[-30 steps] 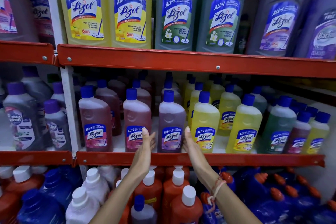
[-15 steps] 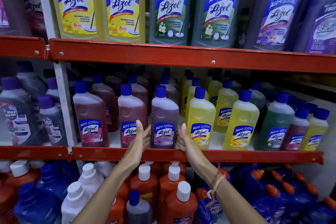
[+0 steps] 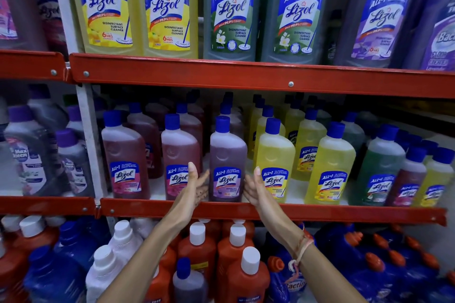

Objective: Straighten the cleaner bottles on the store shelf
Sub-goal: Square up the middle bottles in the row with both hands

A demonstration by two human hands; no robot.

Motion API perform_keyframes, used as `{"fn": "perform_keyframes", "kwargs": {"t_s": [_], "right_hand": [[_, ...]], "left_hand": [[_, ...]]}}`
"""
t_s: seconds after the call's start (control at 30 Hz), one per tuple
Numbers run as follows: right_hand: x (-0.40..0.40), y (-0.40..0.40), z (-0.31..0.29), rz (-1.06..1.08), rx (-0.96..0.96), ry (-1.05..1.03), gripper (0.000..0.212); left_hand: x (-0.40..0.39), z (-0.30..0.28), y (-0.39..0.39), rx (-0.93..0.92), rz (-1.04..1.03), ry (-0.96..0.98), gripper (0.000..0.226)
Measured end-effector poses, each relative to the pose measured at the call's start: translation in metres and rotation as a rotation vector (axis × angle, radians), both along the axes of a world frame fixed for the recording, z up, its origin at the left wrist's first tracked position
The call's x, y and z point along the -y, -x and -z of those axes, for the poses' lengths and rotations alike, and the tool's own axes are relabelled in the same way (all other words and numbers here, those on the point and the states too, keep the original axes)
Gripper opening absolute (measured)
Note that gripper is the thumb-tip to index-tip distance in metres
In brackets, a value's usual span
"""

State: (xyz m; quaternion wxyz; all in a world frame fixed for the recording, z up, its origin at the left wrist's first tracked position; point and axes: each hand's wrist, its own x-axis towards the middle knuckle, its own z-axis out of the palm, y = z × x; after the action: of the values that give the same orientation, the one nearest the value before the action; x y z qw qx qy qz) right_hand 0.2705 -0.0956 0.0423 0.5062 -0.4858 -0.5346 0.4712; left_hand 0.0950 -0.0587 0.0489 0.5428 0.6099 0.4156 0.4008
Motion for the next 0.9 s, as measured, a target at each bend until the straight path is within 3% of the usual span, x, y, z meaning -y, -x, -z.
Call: {"fn": "perform_keyframes", "kwargs": {"t_s": [0.2, 0.4, 0.9], "right_hand": [[0.0001, 0.0007, -0.0013, 0.009, -0.04, -0.014, 0.086], [0.0035, 0.0, -0.0035, 0.035, -0.064, -0.005, 0.088], [0.0076, 0.0003, -0.0062, 0.053, -0.049, 0.02, 0.08]], "left_hand": [[-0.0038, 0.0032, 0.001, -0.013, 0.013, -0.005, 0.113], [-0.0038, 0.0016, -0.0029, -0.019, 0.015, -0.009, 0.098], [-0.0007, 0.0011, -0.0043, -0.035, 0.018, -0.018, 0.097]]}}
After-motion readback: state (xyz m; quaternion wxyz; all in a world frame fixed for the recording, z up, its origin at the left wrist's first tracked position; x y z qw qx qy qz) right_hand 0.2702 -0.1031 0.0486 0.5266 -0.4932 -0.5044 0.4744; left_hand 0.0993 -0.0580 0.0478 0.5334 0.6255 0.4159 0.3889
